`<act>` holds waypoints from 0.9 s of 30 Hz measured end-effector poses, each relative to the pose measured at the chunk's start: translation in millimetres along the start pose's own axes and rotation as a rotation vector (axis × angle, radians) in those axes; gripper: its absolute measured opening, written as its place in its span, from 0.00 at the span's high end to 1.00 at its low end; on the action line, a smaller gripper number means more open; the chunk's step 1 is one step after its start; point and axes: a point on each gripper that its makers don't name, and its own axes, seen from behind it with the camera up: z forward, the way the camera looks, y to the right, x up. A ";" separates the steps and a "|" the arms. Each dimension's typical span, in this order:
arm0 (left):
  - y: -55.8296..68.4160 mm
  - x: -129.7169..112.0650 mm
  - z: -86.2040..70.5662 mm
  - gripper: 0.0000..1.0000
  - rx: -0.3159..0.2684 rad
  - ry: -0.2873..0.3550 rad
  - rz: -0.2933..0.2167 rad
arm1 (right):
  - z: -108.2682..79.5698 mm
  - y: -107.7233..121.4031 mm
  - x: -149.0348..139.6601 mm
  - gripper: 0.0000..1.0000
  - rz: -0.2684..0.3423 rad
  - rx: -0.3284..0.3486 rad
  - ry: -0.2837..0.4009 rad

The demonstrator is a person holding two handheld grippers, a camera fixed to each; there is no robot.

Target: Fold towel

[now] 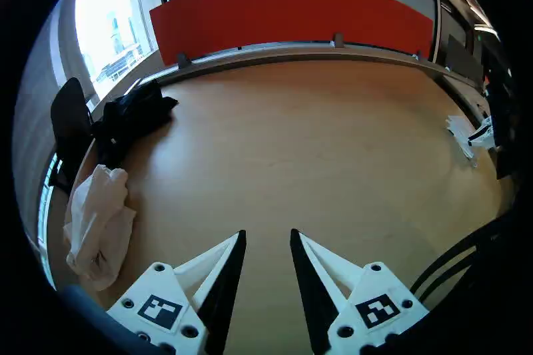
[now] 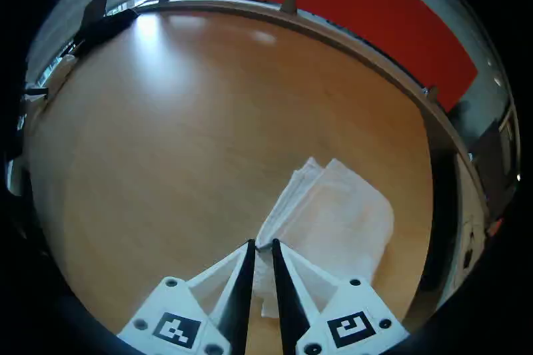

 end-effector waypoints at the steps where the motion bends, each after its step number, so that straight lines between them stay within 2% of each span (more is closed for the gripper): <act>1: 0.2 0.1 0.2 0.52 -0.001 0.000 0.000 | 0.1 -0.3 0.2 0.86 0.004 0.002 0.001; 7: 0.2 1.2 1.0 0.52 -0.002 0.001 0.002 | 0.8 -0.8 1.1 0.95 0.030 0.011 0.004; 27: 3.3 7.3 2.8 0.52 -0.009 0.010 0.009 | -24.2 -0.2 7.0 0.95 0.001 0.034 0.030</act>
